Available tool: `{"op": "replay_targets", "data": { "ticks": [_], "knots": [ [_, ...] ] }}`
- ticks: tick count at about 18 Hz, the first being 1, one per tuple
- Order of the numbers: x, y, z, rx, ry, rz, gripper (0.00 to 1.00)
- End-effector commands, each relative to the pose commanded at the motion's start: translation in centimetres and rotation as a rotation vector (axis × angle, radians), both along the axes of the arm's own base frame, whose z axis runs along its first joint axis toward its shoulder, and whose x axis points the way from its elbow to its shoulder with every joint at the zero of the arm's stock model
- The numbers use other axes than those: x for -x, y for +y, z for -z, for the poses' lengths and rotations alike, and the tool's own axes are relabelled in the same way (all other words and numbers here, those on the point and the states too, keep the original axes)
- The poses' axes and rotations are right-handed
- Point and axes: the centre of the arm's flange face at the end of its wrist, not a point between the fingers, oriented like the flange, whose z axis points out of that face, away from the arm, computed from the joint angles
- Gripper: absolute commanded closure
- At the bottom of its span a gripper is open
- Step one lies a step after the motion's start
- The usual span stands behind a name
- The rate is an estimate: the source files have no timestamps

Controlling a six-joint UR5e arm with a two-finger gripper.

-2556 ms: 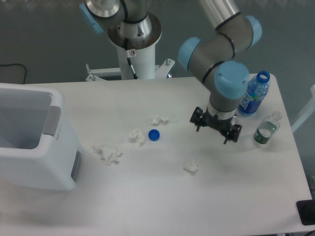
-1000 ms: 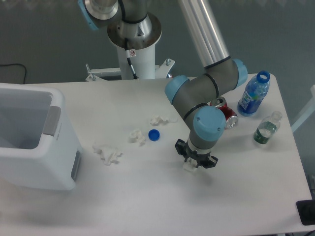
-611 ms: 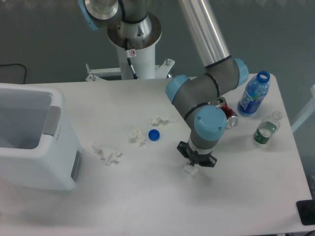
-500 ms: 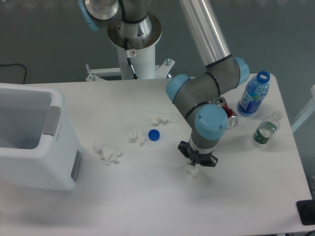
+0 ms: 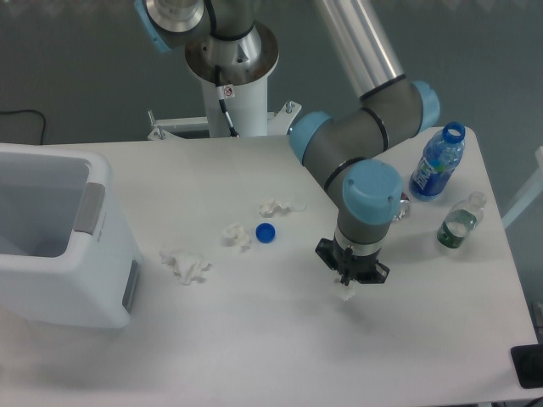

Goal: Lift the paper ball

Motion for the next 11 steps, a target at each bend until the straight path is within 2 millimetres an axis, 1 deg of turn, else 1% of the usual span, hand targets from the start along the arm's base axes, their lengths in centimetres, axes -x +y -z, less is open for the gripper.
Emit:
{"op": "replay_targets", "data": {
  "ticks": [2, 4, 6, 8, 10, 11],
  "knots": [
    [-0.6, 0.2, -1.6, -0.005, 0.012, 0.018, 1.00],
    [-1.1, 0.9, -3.3, -0.004, 0.011, 0.035, 1.00],
    [-1.1, 1.3, -5.2, -0.008, 0.017, 0.040, 1.00],
    [-1.4, 2.4, -6.9, -0.024, 0.042, 0.058, 1.00],
    [-1.2, 2.4, -7.7, -0.028, 0.050, 0.061, 1.00],
    [-1.0, 2.3, -8.4, -0.032, 0.059, 0.079, 1.00]
  ]
}}
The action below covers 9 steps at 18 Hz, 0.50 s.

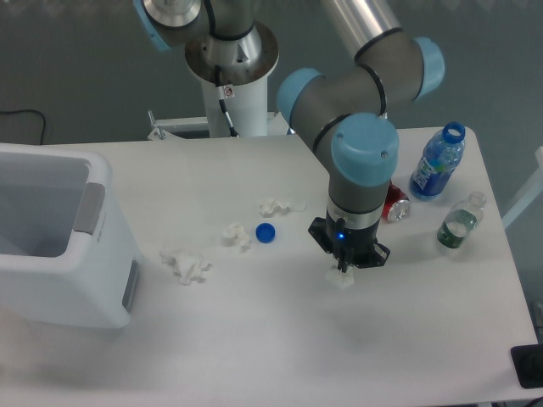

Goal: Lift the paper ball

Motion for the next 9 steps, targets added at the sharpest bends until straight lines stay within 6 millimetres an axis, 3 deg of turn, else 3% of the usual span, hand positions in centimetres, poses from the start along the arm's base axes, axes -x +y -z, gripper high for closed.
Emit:
{"op": "replay_targets", "data": {
  "ticks": [9],
  "knots": [
    [-0.4, -3.7, -3.8, 0.078, -0.068, 0.092, 0.96]
  ]
}}
